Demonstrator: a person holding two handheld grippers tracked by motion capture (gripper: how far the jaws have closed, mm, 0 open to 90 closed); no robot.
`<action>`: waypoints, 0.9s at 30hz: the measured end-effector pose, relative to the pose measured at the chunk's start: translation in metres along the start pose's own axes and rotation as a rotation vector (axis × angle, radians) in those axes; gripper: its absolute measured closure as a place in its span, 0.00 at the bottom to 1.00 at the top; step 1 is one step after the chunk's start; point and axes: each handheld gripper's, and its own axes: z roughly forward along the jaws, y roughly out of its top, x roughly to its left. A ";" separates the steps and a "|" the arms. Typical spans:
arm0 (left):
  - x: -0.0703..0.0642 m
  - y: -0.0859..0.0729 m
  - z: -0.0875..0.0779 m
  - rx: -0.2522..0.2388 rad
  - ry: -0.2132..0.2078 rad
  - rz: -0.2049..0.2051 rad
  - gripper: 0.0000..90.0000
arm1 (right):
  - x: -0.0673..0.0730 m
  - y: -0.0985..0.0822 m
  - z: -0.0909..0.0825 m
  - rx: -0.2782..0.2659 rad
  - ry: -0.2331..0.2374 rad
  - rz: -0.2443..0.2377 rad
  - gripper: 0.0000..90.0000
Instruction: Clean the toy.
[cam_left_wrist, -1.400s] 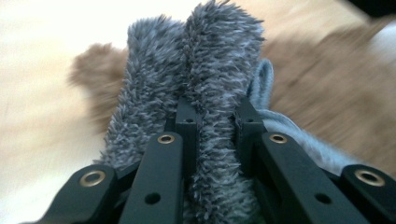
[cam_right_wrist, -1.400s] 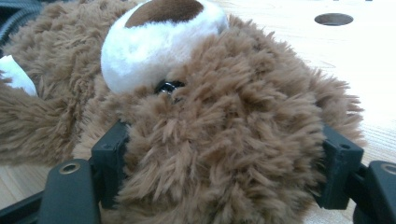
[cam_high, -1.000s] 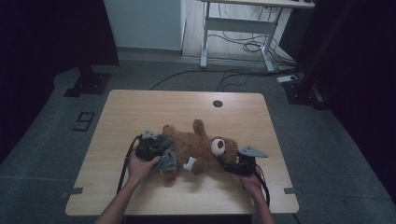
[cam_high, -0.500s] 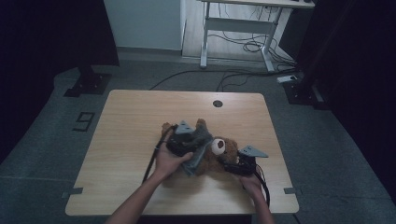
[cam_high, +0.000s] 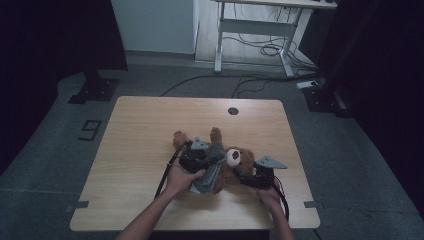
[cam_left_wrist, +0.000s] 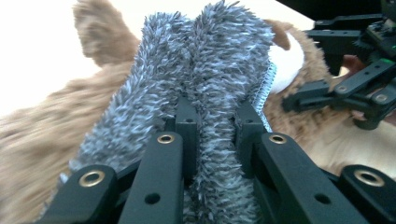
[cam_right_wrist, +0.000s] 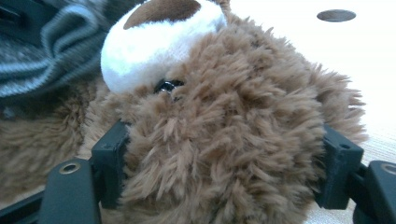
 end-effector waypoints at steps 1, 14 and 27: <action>0.003 -0.001 -0.003 -0.003 0.008 -0.001 0.85 | 0.000 0.000 0.000 -0.001 0.000 0.002 0.27; 0.049 -0.037 -0.032 -0.021 0.128 -0.109 0.85 | 0.000 0.000 0.000 0.003 -0.004 0.001 0.26; 0.068 -0.068 -0.027 0.031 0.142 -0.183 0.85 | 0.001 0.001 -0.001 0.033 -0.003 0.029 0.20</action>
